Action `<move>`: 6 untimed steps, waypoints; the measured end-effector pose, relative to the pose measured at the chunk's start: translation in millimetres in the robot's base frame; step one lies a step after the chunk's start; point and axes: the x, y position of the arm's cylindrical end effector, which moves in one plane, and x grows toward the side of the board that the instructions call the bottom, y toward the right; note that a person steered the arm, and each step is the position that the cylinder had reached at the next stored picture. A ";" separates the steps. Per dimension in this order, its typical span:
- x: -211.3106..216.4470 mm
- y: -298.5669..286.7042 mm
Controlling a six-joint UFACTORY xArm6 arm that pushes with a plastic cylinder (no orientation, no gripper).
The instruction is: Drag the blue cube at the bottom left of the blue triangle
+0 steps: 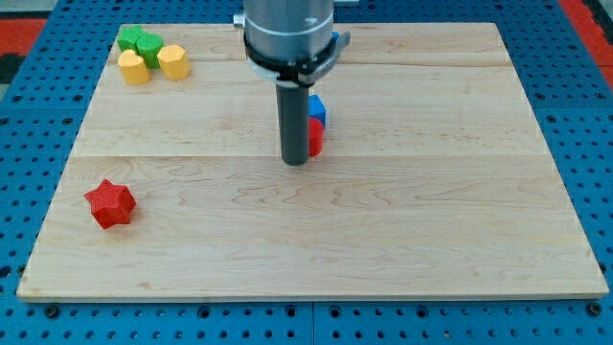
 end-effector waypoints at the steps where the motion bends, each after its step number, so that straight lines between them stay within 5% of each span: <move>1: -31.1 14.5; 4: -119.8 13.4; 5: -120.5 9.5; 6: -54.4 2.3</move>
